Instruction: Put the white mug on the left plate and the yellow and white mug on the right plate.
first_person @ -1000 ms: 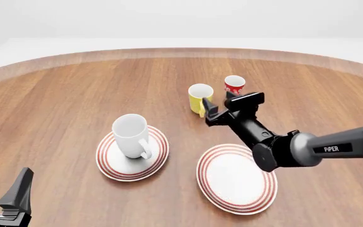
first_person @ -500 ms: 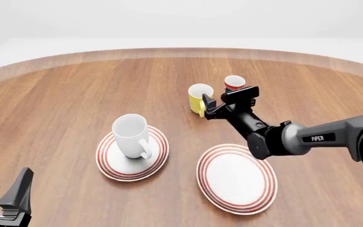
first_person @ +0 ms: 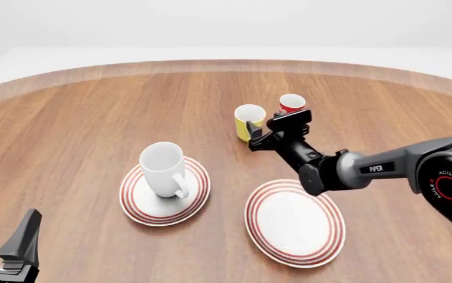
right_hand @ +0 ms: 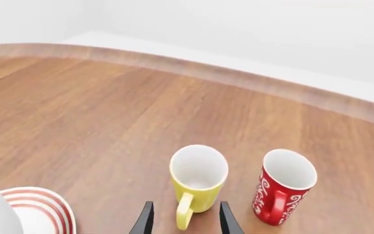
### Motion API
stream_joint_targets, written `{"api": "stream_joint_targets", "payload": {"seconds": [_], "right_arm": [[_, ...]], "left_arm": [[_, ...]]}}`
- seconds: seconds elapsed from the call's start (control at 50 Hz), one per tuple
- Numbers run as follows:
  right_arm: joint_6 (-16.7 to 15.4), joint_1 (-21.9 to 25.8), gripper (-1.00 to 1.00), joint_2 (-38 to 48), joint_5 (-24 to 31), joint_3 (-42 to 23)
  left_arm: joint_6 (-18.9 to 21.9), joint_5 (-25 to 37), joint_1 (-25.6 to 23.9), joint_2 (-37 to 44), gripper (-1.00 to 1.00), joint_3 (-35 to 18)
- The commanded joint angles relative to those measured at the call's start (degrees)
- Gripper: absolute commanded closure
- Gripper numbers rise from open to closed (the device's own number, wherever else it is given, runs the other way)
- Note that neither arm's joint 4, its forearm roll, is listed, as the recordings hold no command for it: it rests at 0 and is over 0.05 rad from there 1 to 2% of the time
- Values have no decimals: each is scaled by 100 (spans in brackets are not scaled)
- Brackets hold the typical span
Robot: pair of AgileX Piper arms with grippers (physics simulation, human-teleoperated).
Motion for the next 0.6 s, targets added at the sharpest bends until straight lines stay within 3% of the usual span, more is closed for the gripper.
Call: {"api": "stream_joint_targets", "payload": {"seconds": [0.02,0.6], "right_arm": [[23,36,-100,229,51,-175],[77,69,-100,710,235,-582]], "left_arm": [[0,0,0,0,-100,0],[0,0,0,0,-100,0]]}}
